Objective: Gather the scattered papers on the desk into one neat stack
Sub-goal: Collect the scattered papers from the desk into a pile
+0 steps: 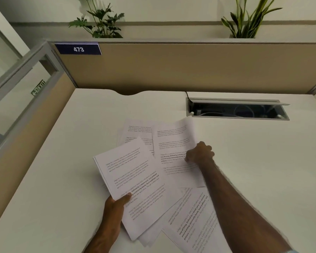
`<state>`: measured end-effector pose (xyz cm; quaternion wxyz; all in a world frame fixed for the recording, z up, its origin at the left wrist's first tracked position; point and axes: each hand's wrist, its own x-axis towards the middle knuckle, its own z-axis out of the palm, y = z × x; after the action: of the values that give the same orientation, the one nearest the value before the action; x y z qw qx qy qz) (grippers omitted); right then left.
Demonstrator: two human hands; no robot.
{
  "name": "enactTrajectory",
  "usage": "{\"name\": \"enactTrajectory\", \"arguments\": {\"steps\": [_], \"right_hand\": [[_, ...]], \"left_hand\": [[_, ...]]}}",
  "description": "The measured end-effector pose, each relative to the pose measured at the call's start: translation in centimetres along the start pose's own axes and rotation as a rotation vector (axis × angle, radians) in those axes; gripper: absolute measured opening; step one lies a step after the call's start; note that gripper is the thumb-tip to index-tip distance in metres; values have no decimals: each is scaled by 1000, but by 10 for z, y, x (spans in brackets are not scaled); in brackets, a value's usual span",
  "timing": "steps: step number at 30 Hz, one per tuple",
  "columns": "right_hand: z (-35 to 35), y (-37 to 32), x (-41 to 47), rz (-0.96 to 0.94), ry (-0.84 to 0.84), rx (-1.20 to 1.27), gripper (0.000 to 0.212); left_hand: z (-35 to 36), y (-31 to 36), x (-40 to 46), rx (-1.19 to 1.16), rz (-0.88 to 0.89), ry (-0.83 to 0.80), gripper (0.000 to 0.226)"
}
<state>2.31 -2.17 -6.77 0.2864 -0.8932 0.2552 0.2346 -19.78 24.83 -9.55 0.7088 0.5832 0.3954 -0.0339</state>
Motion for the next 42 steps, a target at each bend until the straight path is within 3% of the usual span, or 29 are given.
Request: {"name": "enactTrajectory", "arguments": {"steps": [5,15,19,26,30,34,36,39,42], "right_hand": [[-8,13,1,-204,38,185,38],[-83,65,1,-324,176,650,24],[-95,78,-17,-338,52,751,20],[-16,67,-67,-434,-253,608,21],[36,52,-92,-468,-305,416,22],[67,36,-106,-554,-398,174,32],[74,27,-106,-547,-363,135,42],[76,12,-98,-486,-123,157,51],[75,-4,-84,-416,15,142,74]], "left_hand": [[-3,-2,2,1,-16,3,30],[-5,-1,6,-4,-3,-9,36],[-2,-5,2,-20,-14,-52,35],[7,-9,-10,-152,-52,-90,41],[4,-5,-15,-199,-129,-119,55],[-11,-6,-17,-153,-55,-76,38],[-21,-9,-17,-160,-56,-46,34],[-38,-10,-16,-187,-66,1,33],[-55,-13,-16,-200,-56,41,34]]}}
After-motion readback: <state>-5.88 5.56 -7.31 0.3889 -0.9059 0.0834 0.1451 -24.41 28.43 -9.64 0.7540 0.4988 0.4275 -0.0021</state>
